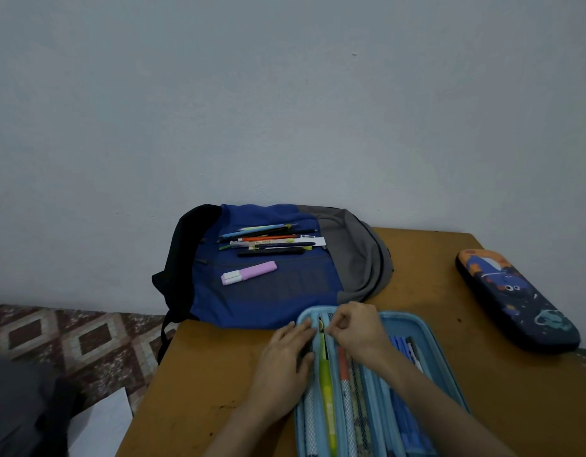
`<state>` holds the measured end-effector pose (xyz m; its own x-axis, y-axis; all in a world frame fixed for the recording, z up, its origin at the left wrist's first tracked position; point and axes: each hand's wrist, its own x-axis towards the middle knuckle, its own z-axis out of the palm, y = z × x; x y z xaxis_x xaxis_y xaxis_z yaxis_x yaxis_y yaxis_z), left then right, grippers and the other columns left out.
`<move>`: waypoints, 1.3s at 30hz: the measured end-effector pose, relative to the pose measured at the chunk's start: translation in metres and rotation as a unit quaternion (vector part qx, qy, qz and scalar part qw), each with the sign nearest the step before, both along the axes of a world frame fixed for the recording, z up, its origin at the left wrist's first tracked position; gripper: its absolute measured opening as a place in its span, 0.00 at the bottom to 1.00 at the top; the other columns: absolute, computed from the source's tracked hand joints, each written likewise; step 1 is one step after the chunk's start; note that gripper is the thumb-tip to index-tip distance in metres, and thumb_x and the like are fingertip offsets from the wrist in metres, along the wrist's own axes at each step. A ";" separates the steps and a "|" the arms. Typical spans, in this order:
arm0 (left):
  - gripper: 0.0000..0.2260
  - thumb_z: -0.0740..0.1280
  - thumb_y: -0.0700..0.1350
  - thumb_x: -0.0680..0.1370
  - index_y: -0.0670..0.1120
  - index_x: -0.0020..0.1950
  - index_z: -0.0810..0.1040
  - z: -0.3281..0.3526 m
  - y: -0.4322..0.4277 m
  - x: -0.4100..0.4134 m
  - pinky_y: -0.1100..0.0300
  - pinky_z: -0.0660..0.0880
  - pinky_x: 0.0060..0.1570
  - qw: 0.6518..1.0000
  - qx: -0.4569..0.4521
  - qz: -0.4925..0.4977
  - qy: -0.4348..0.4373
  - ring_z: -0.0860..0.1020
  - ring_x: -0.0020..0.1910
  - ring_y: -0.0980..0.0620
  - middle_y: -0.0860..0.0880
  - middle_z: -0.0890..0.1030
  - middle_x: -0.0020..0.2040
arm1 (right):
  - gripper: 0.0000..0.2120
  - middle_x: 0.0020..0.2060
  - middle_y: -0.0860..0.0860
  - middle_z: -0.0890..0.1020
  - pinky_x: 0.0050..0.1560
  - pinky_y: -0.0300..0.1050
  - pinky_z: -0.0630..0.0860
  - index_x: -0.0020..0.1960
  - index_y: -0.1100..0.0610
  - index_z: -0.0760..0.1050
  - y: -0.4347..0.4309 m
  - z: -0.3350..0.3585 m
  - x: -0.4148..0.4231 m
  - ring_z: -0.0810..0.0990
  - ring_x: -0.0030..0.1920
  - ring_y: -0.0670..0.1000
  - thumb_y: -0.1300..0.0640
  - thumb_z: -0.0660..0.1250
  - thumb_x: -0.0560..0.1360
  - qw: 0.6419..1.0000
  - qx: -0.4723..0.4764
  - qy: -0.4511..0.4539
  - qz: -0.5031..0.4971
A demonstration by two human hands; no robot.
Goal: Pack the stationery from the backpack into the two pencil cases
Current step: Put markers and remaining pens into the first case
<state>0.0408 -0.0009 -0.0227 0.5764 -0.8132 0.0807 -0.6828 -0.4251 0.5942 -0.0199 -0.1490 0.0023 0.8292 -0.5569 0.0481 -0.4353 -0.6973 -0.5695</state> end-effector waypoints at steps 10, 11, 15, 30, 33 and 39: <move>0.26 0.54 0.59 0.80 0.60 0.75 0.50 -0.006 0.006 0.010 0.58 0.54 0.72 0.992 0.108 -0.064 -0.003 0.52 0.74 0.58 0.65 0.50 0.75 | 0.19 0.29 0.48 0.67 0.25 0.39 0.59 0.28 0.55 0.61 0.017 0.019 -0.003 0.65 0.28 0.46 0.51 0.69 0.68 0.975 -0.098 0.197 0.032; 0.26 0.55 0.59 0.79 0.60 0.75 0.49 -0.006 0.006 0.010 0.58 0.53 0.71 0.991 0.112 -0.068 0.002 0.52 0.74 0.58 0.65 0.50 0.75 | 0.19 0.29 0.48 0.65 0.25 0.38 0.59 0.29 0.54 0.60 0.019 0.022 -0.003 0.65 0.29 0.46 0.52 0.69 0.69 0.972 -0.114 0.202 0.035; 0.30 0.58 0.62 0.77 0.61 0.75 0.48 -0.007 0.008 0.013 0.56 0.52 0.73 0.990 0.119 -0.075 0.032 0.51 0.74 0.57 0.64 0.49 0.75 | 0.18 0.31 0.48 0.62 0.26 0.38 0.59 0.30 0.55 0.59 0.026 0.025 -0.001 0.68 0.37 0.51 0.56 0.67 0.70 0.973 -0.130 0.188 0.030; 0.29 0.56 0.63 0.77 0.61 0.75 0.48 -0.015 0.008 0.004 0.52 0.42 0.74 0.993 0.098 -0.046 0.045 0.47 0.75 0.56 0.64 0.48 0.75 | 0.10 0.36 0.60 0.82 0.37 0.44 0.76 0.35 0.65 0.76 0.039 0.008 -0.009 0.74 0.30 0.48 0.64 0.62 0.72 0.995 0.017 0.078 -0.055; 0.35 0.45 0.74 0.69 0.64 0.73 0.44 -0.020 0.008 0.001 0.53 0.40 0.73 0.994 0.094 -0.046 0.018 0.44 0.75 0.59 0.67 0.40 0.72 | 0.09 0.37 0.61 0.83 0.31 0.38 0.75 0.40 0.67 0.79 0.043 0.004 -0.008 0.73 0.27 0.46 0.65 0.62 0.73 0.994 0.065 0.084 -0.038; 0.23 0.48 0.66 0.77 0.67 0.69 0.42 -0.026 0.014 -0.002 0.55 0.49 0.73 0.997 0.006 0.003 0.074 0.46 0.75 0.60 0.68 0.39 0.70 | 0.14 0.21 0.54 0.76 0.22 0.39 0.75 0.33 0.60 0.74 0.040 0.007 -0.017 0.74 0.18 0.45 0.68 0.60 0.75 0.978 0.204 0.012 -0.043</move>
